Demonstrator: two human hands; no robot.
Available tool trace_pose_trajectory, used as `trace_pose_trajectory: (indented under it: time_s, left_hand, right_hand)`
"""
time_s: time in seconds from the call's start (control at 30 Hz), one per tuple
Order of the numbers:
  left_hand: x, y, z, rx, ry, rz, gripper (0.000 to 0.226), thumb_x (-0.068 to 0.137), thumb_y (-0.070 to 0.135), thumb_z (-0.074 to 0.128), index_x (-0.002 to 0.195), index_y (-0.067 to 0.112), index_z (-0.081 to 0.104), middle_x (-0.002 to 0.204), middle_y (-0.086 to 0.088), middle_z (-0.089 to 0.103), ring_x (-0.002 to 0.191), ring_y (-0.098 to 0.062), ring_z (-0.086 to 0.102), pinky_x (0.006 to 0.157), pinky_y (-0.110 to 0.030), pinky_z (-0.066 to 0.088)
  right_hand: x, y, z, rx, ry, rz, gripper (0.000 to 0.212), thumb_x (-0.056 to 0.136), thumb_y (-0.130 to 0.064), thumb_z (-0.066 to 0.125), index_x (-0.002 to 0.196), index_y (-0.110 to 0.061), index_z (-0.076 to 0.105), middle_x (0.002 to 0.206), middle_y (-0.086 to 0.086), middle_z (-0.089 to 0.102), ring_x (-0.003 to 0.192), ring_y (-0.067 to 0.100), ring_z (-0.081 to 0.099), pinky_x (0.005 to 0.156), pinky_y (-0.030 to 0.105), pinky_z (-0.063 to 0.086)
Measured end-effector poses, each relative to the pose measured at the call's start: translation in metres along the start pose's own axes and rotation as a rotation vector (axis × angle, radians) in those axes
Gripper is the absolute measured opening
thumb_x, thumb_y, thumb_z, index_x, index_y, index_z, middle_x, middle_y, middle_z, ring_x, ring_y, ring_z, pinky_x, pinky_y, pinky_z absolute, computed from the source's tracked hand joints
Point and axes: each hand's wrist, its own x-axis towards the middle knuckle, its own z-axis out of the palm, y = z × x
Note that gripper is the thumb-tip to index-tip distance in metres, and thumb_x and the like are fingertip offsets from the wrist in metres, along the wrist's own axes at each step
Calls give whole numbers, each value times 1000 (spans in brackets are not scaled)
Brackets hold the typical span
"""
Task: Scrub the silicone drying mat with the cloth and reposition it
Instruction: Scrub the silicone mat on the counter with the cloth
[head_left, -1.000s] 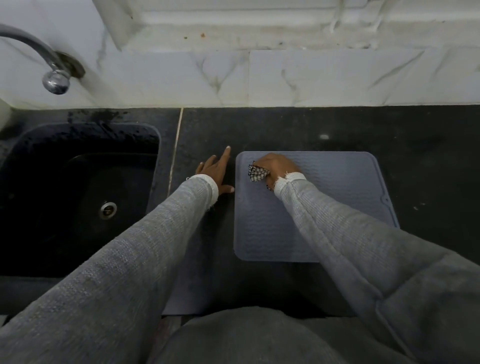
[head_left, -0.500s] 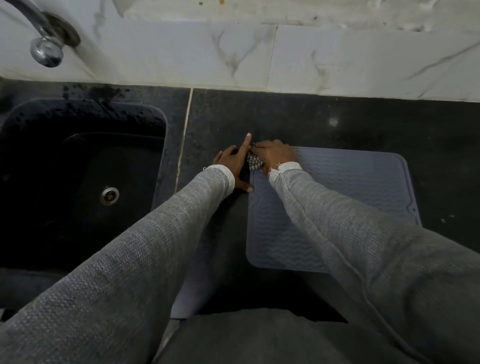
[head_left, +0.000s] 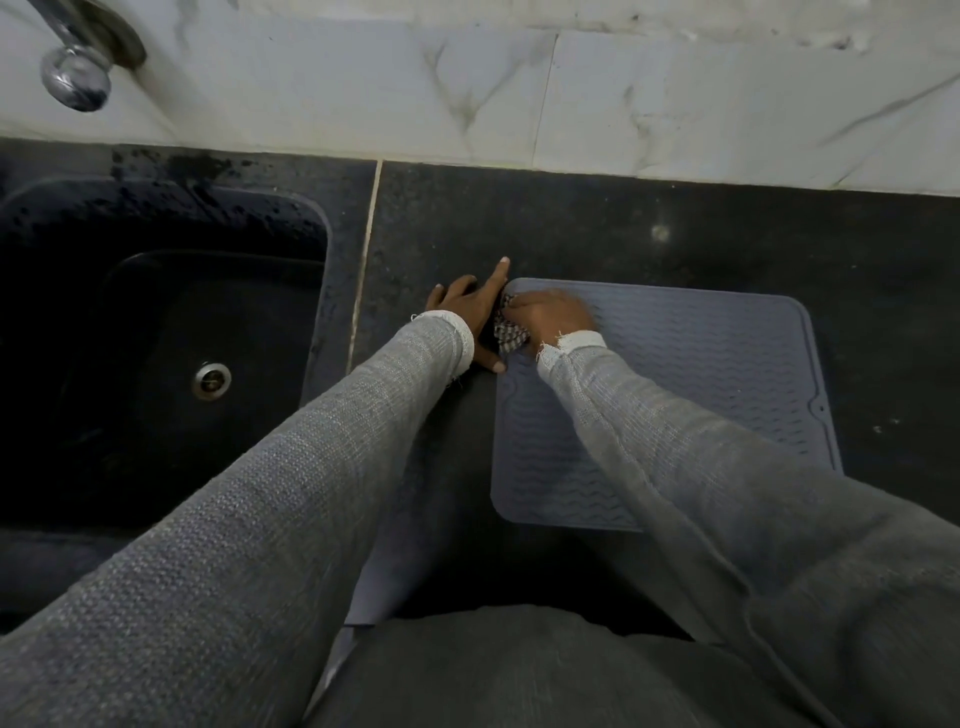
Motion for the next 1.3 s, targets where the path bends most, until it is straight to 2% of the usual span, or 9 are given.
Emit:
trace_pose_trajectory:
  time_s: [0.1,0.2,0.33,0.6,0.7,0.83,1.0,1.13,1.3]
  left_hand:
    - [0,0,2,-8,-15,-15,139,49,54,85,139,49,-21,156,-12,2,143,-35,0,111,-62,9]
    - [-2,1,5,1,11,50,134,54,47,85,142,45,-16,157,-8,6,144,-28,-2,112,-60,0]
    - [-5,-2,7,26,12,103,127,61,42,83,145,40,-13,156,-11,12,145,-24,2,109,-63,0]
    - [-5,2,-2,69,-77,36,126,63,42,82,145,40,-13,157,-10,-2,144,-31,2,112,-60,1]
    - [-5,4,-10,66,-152,26,127,65,33,82,146,38,-15,157,-8,-7,144,-36,0,112,-60,12]
    - [-2,9,-12,119,-138,23,107,81,36,70,147,32,-15,157,-13,-3,143,-36,6,111,-57,21]
    - [-3,9,0,97,-104,16,112,76,44,72,147,34,-14,157,-12,-7,144,-34,5,111,-58,19]
    - [-3,9,1,79,-97,35,116,73,43,75,146,35,-15,157,-10,-4,144,-29,-1,109,-64,15]
    - [-6,12,1,72,-92,36,115,74,39,75,147,33,-15,158,-8,-3,144,-30,-3,108,-65,15]
  right_hand:
    - [-12,-5,3,-26,4,-5,31,92,-28,51,121,-18,60,130,8,55,119,30,48,100,42,39]
    - [-15,-7,4,-19,32,4,28,91,-31,53,113,-17,65,119,7,62,109,28,55,93,38,45]
    - [-19,-9,12,20,46,41,34,91,-31,53,122,-19,59,130,5,55,118,29,48,101,42,38]
    - [-36,-12,30,62,48,47,42,91,-18,54,131,-25,51,142,0,45,127,29,40,107,42,33]
    - [-46,-14,40,60,70,21,44,88,-17,58,131,-24,52,141,0,46,126,27,41,107,41,32]
    - [-55,-20,44,29,76,7,47,87,-21,61,132,-24,50,142,-2,45,124,27,43,103,40,35]
    - [-84,-34,61,59,125,9,47,85,-27,62,131,-23,52,141,-2,46,123,27,43,102,39,34]
    - [-128,-51,81,103,191,-47,53,67,-30,78,116,-15,65,126,5,60,111,34,54,94,46,41]
    - [-145,-57,86,145,85,-47,57,68,-30,78,121,-17,62,130,3,57,115,32,51,96,47,40]
